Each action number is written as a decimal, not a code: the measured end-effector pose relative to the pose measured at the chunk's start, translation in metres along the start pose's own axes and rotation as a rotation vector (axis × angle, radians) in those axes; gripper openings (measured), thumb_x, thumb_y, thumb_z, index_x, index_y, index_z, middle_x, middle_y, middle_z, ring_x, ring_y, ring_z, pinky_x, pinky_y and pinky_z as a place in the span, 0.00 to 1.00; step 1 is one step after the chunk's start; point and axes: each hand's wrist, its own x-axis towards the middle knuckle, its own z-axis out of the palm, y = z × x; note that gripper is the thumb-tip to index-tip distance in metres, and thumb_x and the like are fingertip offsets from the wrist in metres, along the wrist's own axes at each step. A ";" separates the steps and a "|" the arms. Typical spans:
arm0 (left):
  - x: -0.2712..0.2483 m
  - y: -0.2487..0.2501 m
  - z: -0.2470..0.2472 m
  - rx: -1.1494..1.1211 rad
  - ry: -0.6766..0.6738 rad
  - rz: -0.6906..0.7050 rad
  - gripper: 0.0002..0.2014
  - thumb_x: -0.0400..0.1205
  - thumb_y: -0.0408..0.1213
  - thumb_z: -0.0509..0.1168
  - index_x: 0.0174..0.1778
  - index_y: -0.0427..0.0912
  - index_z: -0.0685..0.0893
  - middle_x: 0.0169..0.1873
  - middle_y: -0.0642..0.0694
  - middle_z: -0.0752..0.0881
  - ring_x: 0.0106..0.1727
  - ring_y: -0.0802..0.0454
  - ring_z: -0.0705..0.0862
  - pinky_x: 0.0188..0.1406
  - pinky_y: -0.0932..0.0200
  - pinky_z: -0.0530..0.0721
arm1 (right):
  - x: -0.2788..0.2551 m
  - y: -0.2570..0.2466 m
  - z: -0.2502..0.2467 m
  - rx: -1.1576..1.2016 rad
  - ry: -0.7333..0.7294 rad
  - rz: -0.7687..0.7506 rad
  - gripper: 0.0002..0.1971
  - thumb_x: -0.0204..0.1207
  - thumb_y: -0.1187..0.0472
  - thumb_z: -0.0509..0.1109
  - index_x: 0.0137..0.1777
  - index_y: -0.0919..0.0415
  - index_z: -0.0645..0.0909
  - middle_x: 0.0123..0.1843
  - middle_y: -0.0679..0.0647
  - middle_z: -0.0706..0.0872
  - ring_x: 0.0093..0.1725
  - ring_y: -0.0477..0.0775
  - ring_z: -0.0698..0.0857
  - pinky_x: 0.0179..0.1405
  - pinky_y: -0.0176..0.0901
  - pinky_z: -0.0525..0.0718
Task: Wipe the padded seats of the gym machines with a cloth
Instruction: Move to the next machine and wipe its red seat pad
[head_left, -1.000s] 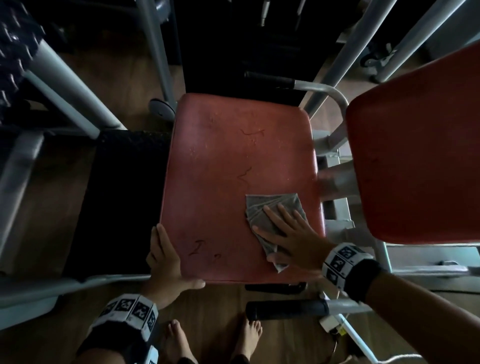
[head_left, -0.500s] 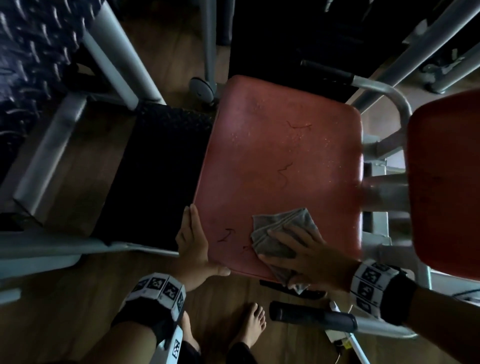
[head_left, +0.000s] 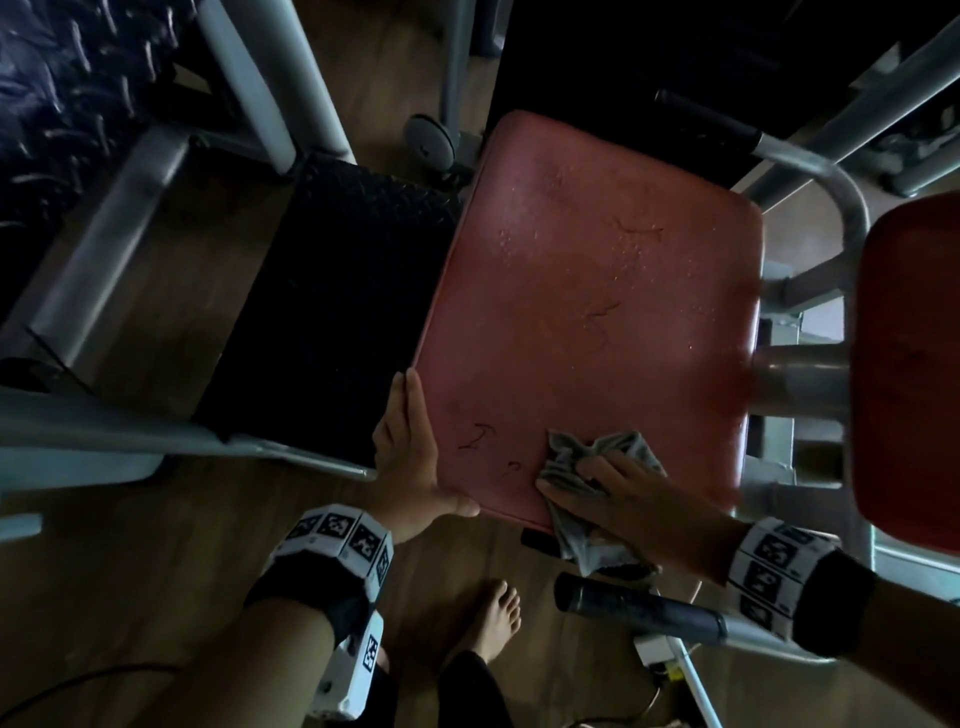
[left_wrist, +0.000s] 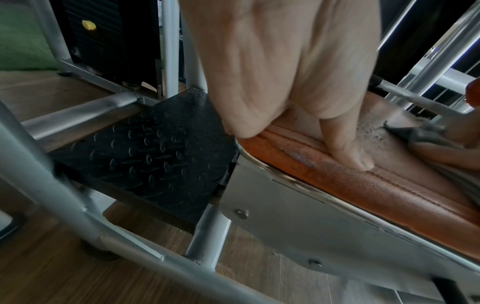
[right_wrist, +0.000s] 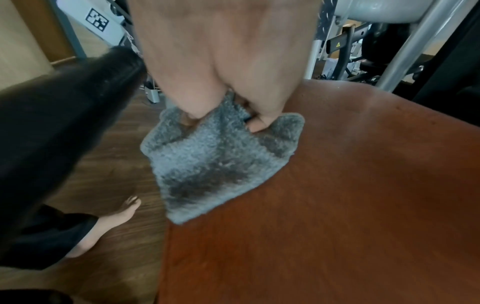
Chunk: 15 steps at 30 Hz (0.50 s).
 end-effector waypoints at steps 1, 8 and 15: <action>0.000 0.000 0.000 -0.002 0.004 0.001 0.78 0.58 0.44 0.85 0.75 0.59 0.18 0.77 0.60 0.22 0.82 0.41 0.35 0.79 0.32 0.46 | 0.007 0.001 -0.004 -0.028 -0.005 -0.030 0.51 0.58 0.40 0.81 0.82 0.50 0.65 0.66 0.55 0.73 0.57 0.54 0.75 0.54 0.47 0.84; -0.003 0.000 0.002 -0.007 0.023 0.013 0.78 0.59 0.43 0.85 0.76 0.58 0.19 0.78 0.60 0.24 0.81 0.47 0.37 0.79 0.35 0.47 | 0.025 -0.015 -0.001 0.064 0.006 0.118 0.54 0.59 0.46 0.85 0.83 0.51 0.60 0.64 0.56 0.76 0.55 0.54 0.79 0.52 0.49 0.87; -0.002 -0.001 0.003 -0.015 0.032 0.030 0.77 0.59 0.42 0.85 0.77 0.57 0.20 0.79 0.60 0.24 0.81 0.47 0.36 0.78 0.34 0.46 | 0.025 -0.018 -0.001 0.047 -0.008 0.147 0.41 0.73 0.46 0.68 0.85 0.50 0.56 0.64 0.56 0.76 0.54 0.56 0.81 0.53 0.51 0.87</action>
